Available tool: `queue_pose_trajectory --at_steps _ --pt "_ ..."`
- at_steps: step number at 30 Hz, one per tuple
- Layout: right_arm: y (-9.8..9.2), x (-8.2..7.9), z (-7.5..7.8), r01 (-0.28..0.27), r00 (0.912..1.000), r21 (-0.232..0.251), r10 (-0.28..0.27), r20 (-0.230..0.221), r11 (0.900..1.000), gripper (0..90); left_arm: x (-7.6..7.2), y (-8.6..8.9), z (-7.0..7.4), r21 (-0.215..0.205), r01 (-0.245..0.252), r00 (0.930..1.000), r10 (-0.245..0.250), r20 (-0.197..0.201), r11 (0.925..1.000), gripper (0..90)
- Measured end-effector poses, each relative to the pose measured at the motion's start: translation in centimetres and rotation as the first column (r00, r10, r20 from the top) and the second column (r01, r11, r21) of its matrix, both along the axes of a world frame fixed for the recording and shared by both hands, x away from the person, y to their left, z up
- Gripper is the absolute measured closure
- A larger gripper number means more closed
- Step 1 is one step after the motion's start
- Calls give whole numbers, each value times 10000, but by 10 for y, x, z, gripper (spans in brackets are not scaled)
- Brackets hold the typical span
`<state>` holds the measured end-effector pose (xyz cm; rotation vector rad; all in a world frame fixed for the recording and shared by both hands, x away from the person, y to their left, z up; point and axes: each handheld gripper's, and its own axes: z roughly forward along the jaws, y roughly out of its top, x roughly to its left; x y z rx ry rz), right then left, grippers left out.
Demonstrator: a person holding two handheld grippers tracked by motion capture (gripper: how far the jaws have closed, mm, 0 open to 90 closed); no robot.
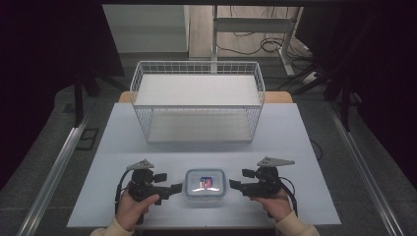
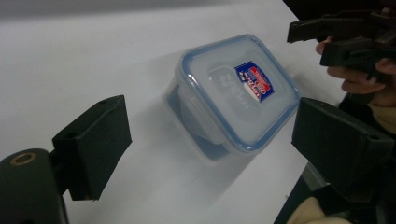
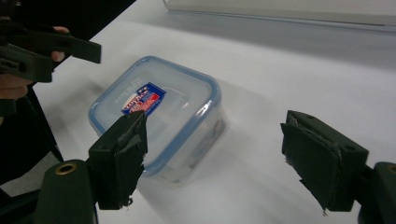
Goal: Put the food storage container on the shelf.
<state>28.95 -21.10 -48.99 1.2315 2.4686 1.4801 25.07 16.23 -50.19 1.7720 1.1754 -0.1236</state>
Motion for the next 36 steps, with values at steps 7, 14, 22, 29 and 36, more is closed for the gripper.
queue_pose_trajectory --at_steps 7,14,22,29,36 --pt "13 3 -7 -167 9968 219 184 -779 9996 205 17 -9 -13 -1035 209 9922 -333 -1197 9944 113" --pt "24 8 -16 -292 9883 451 356 -1484 9986 200 23 -17 -26 -1443 311 9791 -592 -1944 9890 132" --pt "28 11 -22 -160 9807 539 262 -1939 9984 204 28 -27 -35 -1508 488 9703 -826 -2272 9874 160" --pt "30 12 -28 -206 9673 824 407 -2505 9964 246 30 -29 -41 -1678 592 9635 -1003 -2484 9840 195" --pt "31 12 -30 -190 9559 990 471 -2899 9949 293 31 -23 -49 -2249 248 9486 -939 -3023 9741 281"
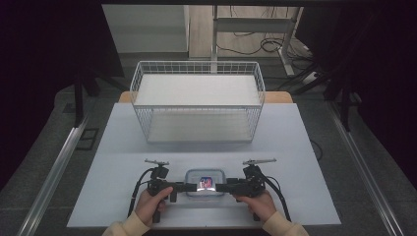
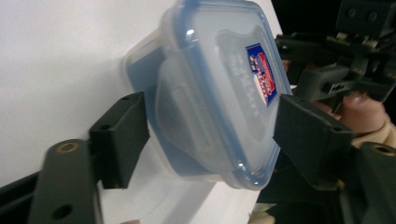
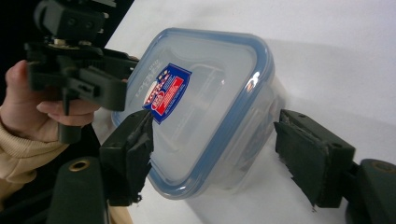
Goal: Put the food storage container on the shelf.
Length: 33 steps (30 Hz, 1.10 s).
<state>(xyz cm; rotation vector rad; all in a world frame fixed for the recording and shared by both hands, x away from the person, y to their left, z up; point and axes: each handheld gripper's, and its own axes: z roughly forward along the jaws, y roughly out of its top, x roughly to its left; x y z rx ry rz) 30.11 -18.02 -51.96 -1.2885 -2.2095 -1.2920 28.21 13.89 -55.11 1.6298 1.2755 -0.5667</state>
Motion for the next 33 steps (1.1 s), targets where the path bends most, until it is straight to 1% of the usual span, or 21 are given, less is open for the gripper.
queue_pose_trajectory --at_steps 1,2,4,7,8,10,12,14,15,18,21,23,30,33 --pt "1 0 0 -20 9999 17 20 -105 10000 301 0 0 -1 -62 -52 10000 51 -70 10000 292" --pt "1 0 0 -20 9999 17 20 -105 10000 301 0 0 -1 -62 -52 10000 51 -70 10000 303" --pt "2 -1 -2 -75 9995 40 76 -307 10000 337 0 0 -1 -20 -86 10000 86 -35 10000 309" --pt "3 -1 -3 -14 9993 3 14 -386 10000 358 1 2 -1 -48 -87 10000 86 -40 10000 335" --pt "1 1 -4 82 9980 170 -71 -627 9998 373 0 3 0 -101 -227 9997 228 25 9997 356" --pt "0 2 -5 159 9971 271 -139 -742 9995 399 0 4 2 -75 -284 9995 285 112 9996 389" --pt "-2 2 -4 231 9955 452 -188 -932 9987 427 -1 5 3 -93 -320 9995 320 82 9994 404" --pt "-3 2 -4 268 9956 468 -224 -914 9985 436 -2 5 4 -90 -377 9992 378 108 9992 413" --pt "-3 0 -3 355 9952 514 -306 -925 9980 452 -4 6 6 -60 -494 9985 495 238 9988 446" --pt "-3 -1 -2 394 9959 529 -349 -830 9978 459 -7 6 9 13 -599 9976 598 357 9982 477" --pt "-3 -2 -1 399 9959 503 -357 -828 9979 462 -9 6 10 28 -617 9973 616 403 9981 497" --pt "-4 -3 -1 450 9955 570 -400 -865 9974 482 -11 6 12 -6 -703 9966 702 423 9975 506" --pt "-4 -6 1 475 9967 492 -441 -682 9977 489 -14 6 13 -56 -710 9963 712 489 9975 526" --pt "-5 -6 2 459 9970 512 -425 -645 9976 497 -15 5 16 102 -640 9959 632 654 9979 528"
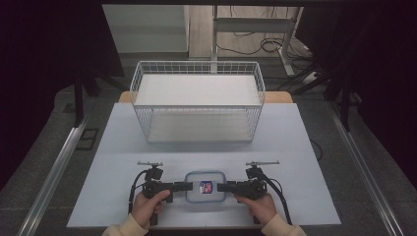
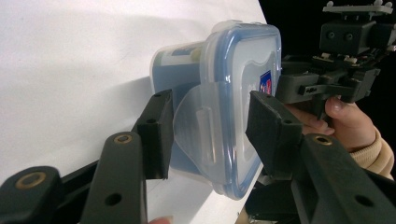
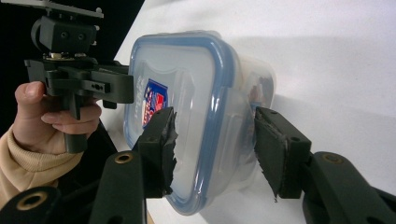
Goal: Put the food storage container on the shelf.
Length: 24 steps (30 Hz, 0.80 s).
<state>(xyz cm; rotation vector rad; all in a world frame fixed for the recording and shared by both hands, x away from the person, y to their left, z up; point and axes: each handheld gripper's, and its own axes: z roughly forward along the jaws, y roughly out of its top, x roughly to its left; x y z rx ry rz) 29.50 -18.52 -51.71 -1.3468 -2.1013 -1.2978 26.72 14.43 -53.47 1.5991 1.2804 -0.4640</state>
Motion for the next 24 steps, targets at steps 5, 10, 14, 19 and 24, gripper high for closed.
queue_pose_trajectory --at_steps 5,10,14,19,24 --pt "0 0 2 48 9998 -21 -48 169 10000 507 0 0 2 64 -19 10000 18 83 10000 531" --pt "0 0 4 23 9992 -57 -21 396 10000 507 -1 -1 7 239 -89 9994 80 334 9997 529" --pt "0 0 7 17 9984 -30 -16 556 10000 507 -1 -2 11 254 -116 9989 104 464 9996 529" --pt "0 2 10 39 9976 -7 -38 691 10000 507 0 -2 16 325 -148 9980 128 613 9994 529" --pt "1 5 17 51 9972 65 -56 751 10000 508 3 -2 25 380 -199 9963 166 847 9991 529"
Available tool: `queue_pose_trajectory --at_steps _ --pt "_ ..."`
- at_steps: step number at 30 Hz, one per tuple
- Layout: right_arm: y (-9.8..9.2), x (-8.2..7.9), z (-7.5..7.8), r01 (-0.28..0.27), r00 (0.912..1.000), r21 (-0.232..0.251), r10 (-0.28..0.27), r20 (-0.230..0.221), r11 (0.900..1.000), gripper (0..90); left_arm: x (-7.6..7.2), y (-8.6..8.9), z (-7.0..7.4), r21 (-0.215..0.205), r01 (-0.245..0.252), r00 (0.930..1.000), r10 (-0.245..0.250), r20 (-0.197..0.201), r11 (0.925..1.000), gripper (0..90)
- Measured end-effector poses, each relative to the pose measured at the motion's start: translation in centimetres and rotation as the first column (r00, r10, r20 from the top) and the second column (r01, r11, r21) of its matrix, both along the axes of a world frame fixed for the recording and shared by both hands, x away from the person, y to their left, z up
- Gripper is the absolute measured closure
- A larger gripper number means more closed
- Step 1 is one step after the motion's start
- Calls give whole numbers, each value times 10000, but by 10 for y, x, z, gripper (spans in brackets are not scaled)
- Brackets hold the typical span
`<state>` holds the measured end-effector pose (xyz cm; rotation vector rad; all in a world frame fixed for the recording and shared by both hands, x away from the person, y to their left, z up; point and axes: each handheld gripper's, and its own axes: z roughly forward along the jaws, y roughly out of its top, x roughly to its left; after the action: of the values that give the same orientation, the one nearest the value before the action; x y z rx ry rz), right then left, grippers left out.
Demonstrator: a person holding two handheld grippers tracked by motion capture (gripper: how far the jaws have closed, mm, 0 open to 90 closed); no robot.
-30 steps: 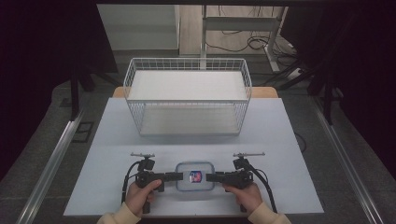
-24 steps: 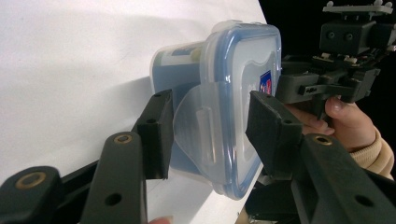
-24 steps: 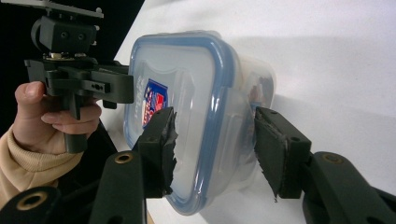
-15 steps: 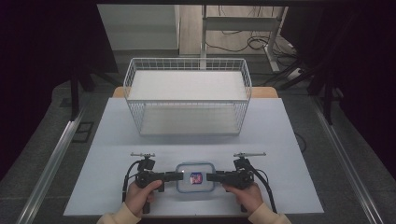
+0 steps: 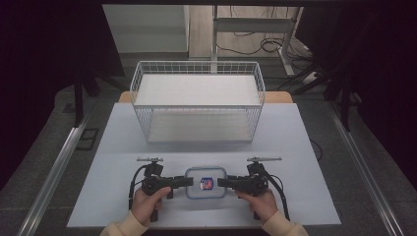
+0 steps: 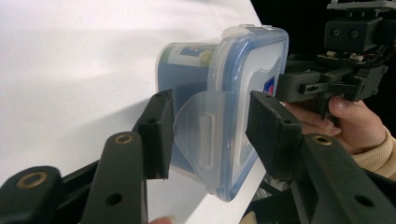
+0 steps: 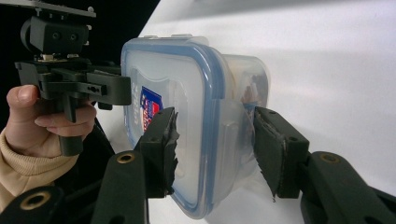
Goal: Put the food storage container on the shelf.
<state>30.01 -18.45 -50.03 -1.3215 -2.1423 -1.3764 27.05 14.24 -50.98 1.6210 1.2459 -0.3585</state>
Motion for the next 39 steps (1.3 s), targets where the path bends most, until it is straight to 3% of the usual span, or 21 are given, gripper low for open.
queue_pose_trajectory --at_steps 3,13,14,15,21,25,26,27,28,29,33,39 --pt "0 2 5 21 9999 17 -21 111 10000 508 3 0 5 -16 -23 9999 24 119 10000 529" --pt "3 22 52 57 9962 68 -63 871 10000 509 24 3 54 0 -117 9960 117 888 9999 528" --pt "4 24 58 67 9955 63 -72 940 10000 509 24 3 54 0 -117 9960 117 888 9999 527" --pt "4 26 64 75 9944 68 -82 1049 9999 509 29 3 66 31 -134 9940 130 1090 9999 527" --pt "6 38 104 106 9851 72 -116 1714 9999 509 43 3 107 130 -167 9843 142 1757 9998 524" --pt "8 48 130 126 9781 64 -136 2075 9999 509 55 5 131 105 -172 9790 147 2035 9998 521" --pt "8 48 130 126 9781 64 -136 2075 9999 509 55 5 131 105 -172 9790 147 2035 9998 521" --pt "9 55 143 98 9759 68 -110 2178 9999 509 61 6 143 143 -183 9764 148 2153 9997 521" --pt "10 58 147 100 9755 81 -115 2195 9999 509 61 6 143 143 -183 9764 148 2153 9997 521" --pt "11 61 152 96 9747 78 -111 2234 9999 509 67 8 153 180 -224 9739 178 2261 9996 520" --pt "15 74 172 80 9701 22 -83 2428 10000 509 81 11 171 189 -218 9714 167 2368 9996 518" --pt "21 104 193 -1 9681 -19 6 2507 10000 508 112 17 190 217 -209 9711 151 2380 9995 518"
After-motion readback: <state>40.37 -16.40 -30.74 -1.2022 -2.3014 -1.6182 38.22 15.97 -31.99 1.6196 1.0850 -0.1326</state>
